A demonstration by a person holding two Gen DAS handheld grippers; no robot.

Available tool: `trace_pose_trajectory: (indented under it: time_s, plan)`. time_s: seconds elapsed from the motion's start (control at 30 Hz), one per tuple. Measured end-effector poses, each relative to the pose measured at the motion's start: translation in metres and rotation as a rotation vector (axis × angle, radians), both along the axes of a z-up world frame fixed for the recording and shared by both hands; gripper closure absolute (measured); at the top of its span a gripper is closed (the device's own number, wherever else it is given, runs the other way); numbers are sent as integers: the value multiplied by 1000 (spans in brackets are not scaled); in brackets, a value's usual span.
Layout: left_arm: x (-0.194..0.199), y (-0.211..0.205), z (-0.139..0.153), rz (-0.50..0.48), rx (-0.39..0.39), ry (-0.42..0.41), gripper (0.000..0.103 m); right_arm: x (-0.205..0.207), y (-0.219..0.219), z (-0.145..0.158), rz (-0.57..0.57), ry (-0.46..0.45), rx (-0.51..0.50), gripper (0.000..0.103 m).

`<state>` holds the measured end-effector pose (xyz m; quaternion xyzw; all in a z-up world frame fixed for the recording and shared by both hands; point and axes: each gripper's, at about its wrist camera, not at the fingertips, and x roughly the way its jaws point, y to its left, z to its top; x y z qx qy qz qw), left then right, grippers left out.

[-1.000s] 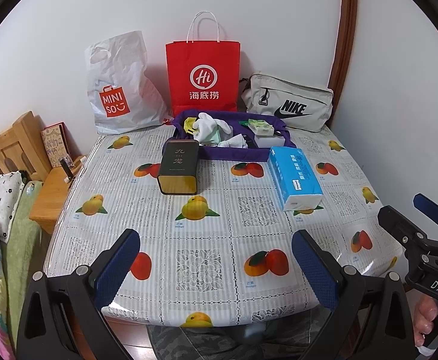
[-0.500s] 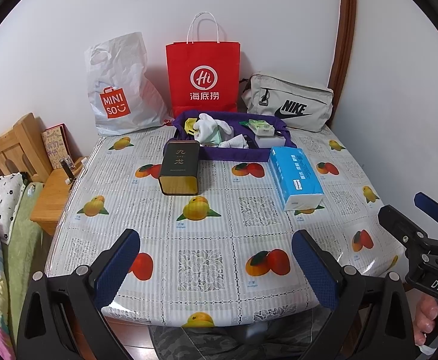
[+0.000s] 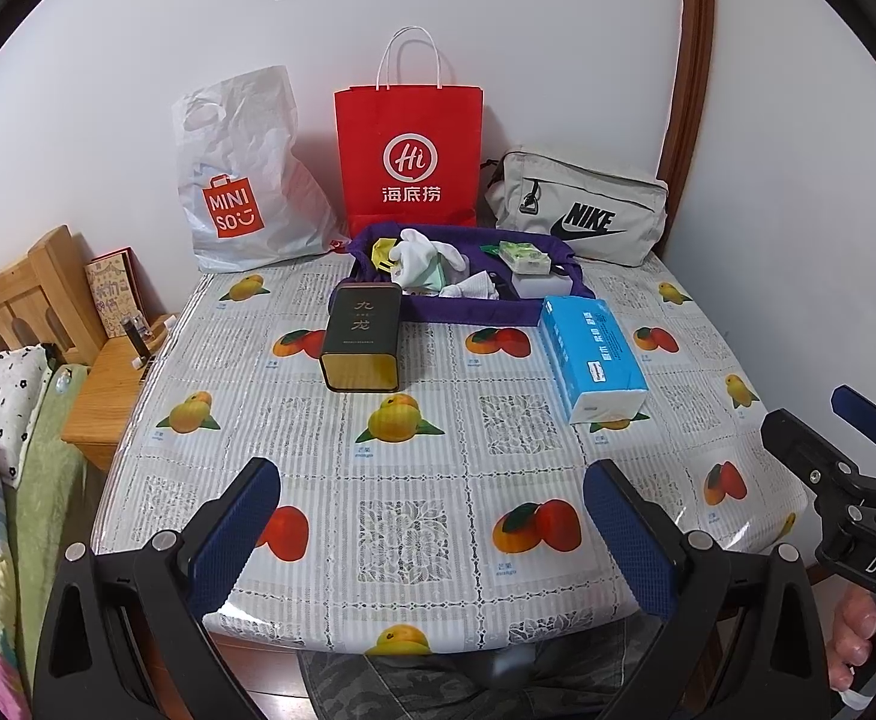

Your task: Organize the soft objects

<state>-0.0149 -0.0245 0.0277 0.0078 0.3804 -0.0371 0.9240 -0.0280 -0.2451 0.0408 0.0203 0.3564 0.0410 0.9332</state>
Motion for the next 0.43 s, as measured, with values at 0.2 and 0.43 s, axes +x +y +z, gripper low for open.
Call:
trace_pose_trajectory:
  time_s: [0.2,0.43]
  plan:
    - [1,2,1,-3,1,-2,1,0,0,0,1,0,0,1]
    - [0,7,3,11,26,-28,1,0,0,1,5,2,-3,1]
